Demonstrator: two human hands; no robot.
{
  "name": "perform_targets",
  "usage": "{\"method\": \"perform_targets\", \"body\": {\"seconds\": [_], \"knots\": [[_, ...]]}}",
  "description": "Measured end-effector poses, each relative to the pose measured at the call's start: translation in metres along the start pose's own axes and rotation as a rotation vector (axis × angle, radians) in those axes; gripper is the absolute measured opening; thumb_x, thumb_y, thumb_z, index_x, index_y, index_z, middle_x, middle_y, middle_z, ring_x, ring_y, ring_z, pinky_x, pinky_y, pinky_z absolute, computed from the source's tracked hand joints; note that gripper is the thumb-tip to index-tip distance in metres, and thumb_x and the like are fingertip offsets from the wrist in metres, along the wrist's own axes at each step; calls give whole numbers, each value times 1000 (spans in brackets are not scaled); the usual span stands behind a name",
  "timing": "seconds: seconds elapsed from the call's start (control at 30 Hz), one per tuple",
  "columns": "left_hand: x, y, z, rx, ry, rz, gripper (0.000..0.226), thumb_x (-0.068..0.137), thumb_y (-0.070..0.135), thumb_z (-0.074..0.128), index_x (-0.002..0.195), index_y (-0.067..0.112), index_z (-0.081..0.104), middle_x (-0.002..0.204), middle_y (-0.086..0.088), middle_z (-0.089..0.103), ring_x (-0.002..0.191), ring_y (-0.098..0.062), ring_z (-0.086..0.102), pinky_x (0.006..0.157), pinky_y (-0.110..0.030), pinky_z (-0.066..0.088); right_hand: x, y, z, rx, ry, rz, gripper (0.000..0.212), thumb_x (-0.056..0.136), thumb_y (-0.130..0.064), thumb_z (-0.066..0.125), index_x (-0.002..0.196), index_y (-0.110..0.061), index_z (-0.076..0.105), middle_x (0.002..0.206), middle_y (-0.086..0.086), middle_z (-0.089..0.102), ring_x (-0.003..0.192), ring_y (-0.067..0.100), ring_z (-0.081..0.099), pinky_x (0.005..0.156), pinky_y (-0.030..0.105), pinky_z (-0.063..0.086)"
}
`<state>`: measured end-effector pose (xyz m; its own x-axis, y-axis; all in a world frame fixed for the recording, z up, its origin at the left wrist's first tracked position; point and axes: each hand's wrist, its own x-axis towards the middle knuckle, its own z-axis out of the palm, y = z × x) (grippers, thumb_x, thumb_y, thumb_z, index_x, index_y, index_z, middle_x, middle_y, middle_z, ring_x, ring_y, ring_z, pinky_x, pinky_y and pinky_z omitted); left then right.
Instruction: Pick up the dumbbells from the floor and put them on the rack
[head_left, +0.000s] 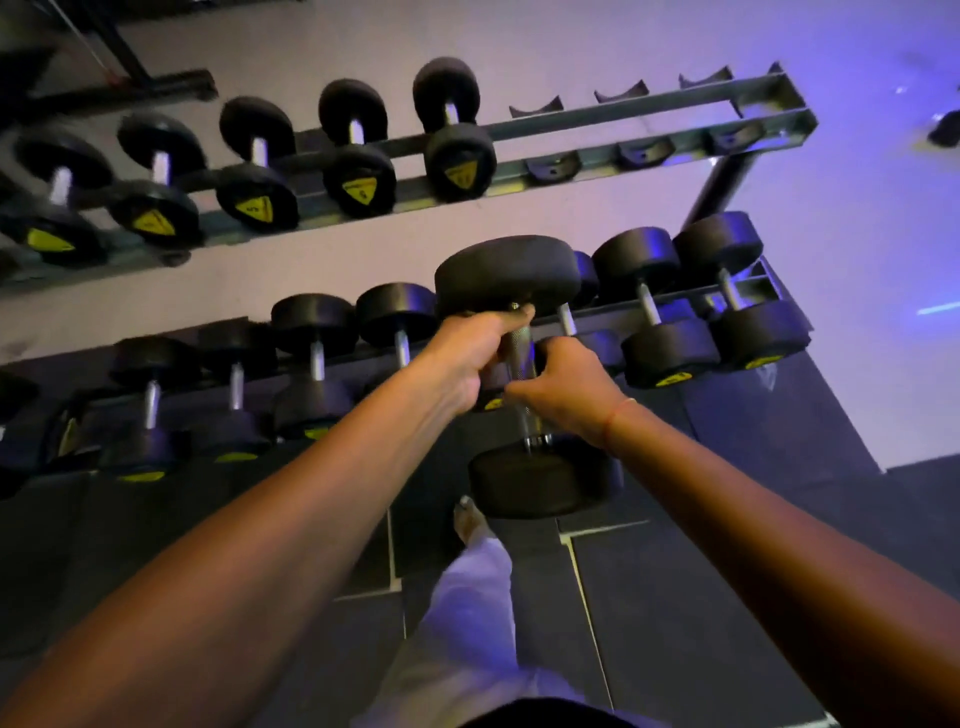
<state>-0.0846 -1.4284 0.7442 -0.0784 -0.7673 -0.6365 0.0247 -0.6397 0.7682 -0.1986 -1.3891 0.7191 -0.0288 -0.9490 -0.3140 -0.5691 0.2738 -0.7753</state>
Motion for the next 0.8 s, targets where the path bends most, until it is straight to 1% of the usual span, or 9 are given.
{"method": "perform_targets", "body": {"seconds": [0.07, 0.13, 0.23, 0.3, 0.37, 0.47, 0.6, 0.73, 0.8], "knots": [[56, 30, 5, -8, -7, -58, 31, 84, 25, 76, 108, 6, 71, 92, -11, 72, 70, -21, 67, 54, -26, 57, 56, -4, -10, -44, 19, 26, 15, 70, -20, 74, 71, -19, 59, 65, -5, 61, 60, 8, 56, 53, 20, 43], [110, 61, 12, -21, -14, -92, 34, 82, 26, 77, 108, 5, 71, 87, -9, 72, 69, -21, 67, 58, -28, 57, 110, -9, -23, -64, 10, 50, 12, 71, -19, 73, 77, -16, 62, 69, -3, 64, 65, 12, 61, 58, 24, 49], [175, 98, 32, -14, -25, -111, 28, 80, 26, 79, 101, 9, 73, 81, -6, 73, 70, -20, 67, 58, -27, 53, 177, -13, -47, -47, 16, 100, 23, 71, -20, 75, 90, -12, 65, 82, 5, 68, 76, 19, 66, 70, 35, 57], [211, 121, 47, -16, -44, -116, 20, 80, 22, 79, 94, 10, 71, 78, -5, 72, 66, -19, 68, 61, -29, 54, 215, -12, -65, -48, 26, 122, 25, 69, -22, 77, 89, -12, 65, 83, 5, 68, 76, 19, 66, 69, 35, 57], [243, 144, 63, -31, -51, -147, 14, 82, 20, 77, 88, 12, 68, 66, -4, 70, 54, -17, 67, 56, -29, 55, 254, -10, -84, -41, 0, 143, 27, 69, -23, 78, 90, -14, 65, 83, 4, 67, 74, 16, 65, 65, 31, 56], [298, 179, 92, -58, -40, -173, 13, 84, 19, 75, 80, 11, 65, 62, -5, 66, 45, -17, 64, 49, -25, 52, 321, 0, -117, -57, -10, 134, 29, 69, -25, 79, 93, -14, 67, 87, 6, 70, 79, 20, 67, 73, 36, 58], [369, 228, 128, -90, 66, -180, 12, 86, 15, 72, 78, 10, 66, 69, -6, 68, 53, -18, 64, 47, -24, 51, 415, 6, -155, -148, -39, 80, 25, 72, -28, 76, 89, -14, 68, 91, 9, 71, 86, 26, 67, 73, 33, 52], [445, 274, 161, -71, 127, -142, 10, 89, 15, 69, 82, 11, 63, 75, -6, 64, 64, -18, 60, 63, -32, 56, 506, 8, -191, -164, -59, 57, 26, 74, -28, 75, 94, -13, 68, 89, 10, 68, 84, 27, 63, 67, 27, 39], [479, 291, 172, -55, 166, -140, 14, 89, 17, 70, 80, 11, 62, 73, -7, 61, 63, -20, 58, 66, -35, 56, 546, 10, -200, -173, -54, 58, 36, 75, -32, 76, 100, -9, 67, 90, 10, 64, 85, 27, 62, 68, 28, 40]]}}
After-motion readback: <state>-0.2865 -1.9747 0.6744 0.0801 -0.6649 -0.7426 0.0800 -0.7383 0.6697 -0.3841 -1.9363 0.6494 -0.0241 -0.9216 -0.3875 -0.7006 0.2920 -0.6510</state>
